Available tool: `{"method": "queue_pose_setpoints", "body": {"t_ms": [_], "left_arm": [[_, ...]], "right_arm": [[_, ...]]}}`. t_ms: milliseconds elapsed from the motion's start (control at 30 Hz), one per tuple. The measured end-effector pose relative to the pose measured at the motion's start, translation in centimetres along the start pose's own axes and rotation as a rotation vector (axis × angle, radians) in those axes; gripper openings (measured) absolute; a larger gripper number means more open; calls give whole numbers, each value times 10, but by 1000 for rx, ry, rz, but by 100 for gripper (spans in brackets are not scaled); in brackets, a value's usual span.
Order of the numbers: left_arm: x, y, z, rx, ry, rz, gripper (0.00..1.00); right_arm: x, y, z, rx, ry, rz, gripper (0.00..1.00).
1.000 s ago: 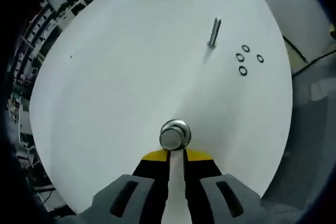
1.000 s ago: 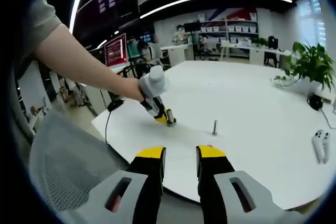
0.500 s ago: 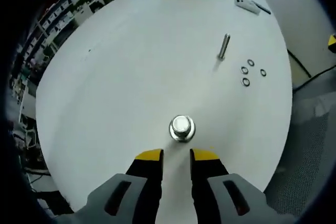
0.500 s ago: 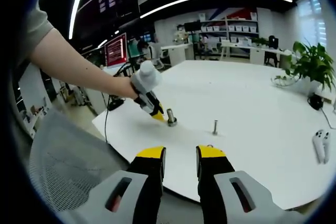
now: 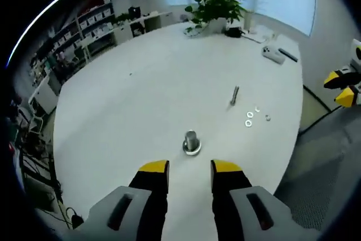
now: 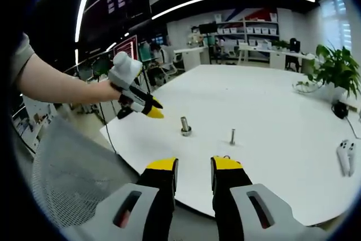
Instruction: Place the washer onto the threaded stud by aligning its center hole with the stud, sliding it down to the base, and recovering from edge contact or off-axis alignment until the washer reaches the visible bottom stop.
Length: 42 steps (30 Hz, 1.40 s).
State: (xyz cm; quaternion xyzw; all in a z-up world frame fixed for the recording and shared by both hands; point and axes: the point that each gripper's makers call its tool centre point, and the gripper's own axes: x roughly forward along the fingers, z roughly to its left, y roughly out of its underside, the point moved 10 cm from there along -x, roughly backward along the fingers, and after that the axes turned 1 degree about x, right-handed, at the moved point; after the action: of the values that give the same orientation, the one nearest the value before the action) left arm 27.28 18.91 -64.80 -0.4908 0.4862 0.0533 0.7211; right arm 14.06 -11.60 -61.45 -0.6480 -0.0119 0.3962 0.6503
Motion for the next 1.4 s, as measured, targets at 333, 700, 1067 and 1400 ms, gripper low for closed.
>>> {"method": "queue_pose_setpoints", "body": {"t_ms": [333,700,1067,1400], "left_arm": [[-50,37,-10,-117,-54,-97,32],[-100,50,-23,-199,-62,-198,34],[-128,59,-39,-208,-43,-242,34],[-134,62,-52,-202,-53,-284,33]], "right_arm": [[1,0,2,-3,-15,6,26],[0,0,3,9,-18,-1,26],[2,2,5,-9,-33,37,27],[4,5,6,-20,-53,78,27]]}}
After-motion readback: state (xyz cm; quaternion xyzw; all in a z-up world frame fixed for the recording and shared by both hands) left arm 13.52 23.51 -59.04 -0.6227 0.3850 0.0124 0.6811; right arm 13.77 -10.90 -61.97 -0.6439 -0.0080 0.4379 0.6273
